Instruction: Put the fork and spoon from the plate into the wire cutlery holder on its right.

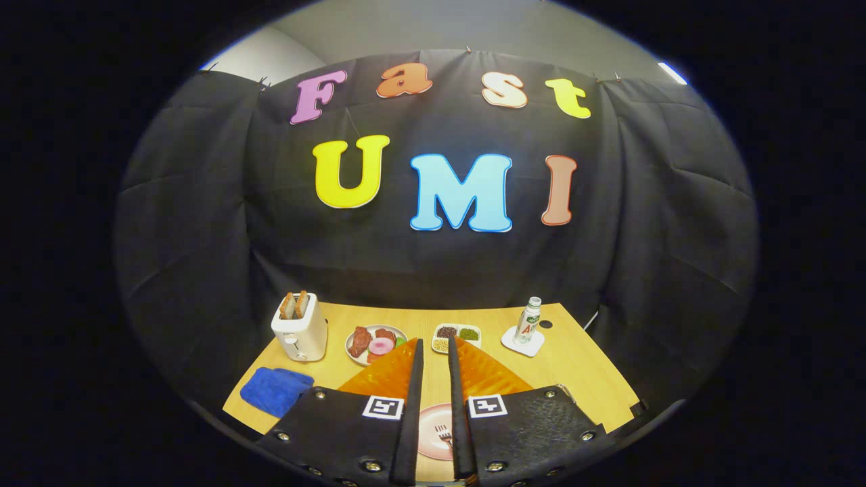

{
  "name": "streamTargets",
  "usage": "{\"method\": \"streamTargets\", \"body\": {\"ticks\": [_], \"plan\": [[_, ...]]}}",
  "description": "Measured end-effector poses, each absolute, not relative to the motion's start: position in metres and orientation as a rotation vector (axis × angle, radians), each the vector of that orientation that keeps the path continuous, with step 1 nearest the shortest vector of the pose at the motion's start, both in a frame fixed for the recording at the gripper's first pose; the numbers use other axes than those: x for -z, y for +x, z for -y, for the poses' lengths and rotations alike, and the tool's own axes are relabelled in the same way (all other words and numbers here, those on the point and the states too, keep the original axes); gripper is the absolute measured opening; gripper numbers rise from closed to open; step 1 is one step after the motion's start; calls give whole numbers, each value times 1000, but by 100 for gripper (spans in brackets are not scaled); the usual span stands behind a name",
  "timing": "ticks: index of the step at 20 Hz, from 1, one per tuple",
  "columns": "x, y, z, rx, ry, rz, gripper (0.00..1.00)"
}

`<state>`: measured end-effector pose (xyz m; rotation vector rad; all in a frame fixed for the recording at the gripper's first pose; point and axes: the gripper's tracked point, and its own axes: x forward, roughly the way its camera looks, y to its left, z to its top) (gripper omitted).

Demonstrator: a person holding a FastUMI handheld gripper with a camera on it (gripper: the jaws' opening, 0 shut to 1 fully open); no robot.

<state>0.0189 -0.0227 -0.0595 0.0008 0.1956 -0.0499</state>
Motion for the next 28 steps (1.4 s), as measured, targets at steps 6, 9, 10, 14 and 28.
{"method": "streamTargets", "body": {"ticks": [6, 9, 10, 14, 28], "plan": [[120, 23, 45, 97, 19, -360, 21], [160, 23, 57, 125, 8, -475, 21], [171, 23, 60, 130, 1, -513, 21], [221, 17, 74, 157, -22, -656, 21], [366, -6, 107, 119, -191, -1206, 21]]}}
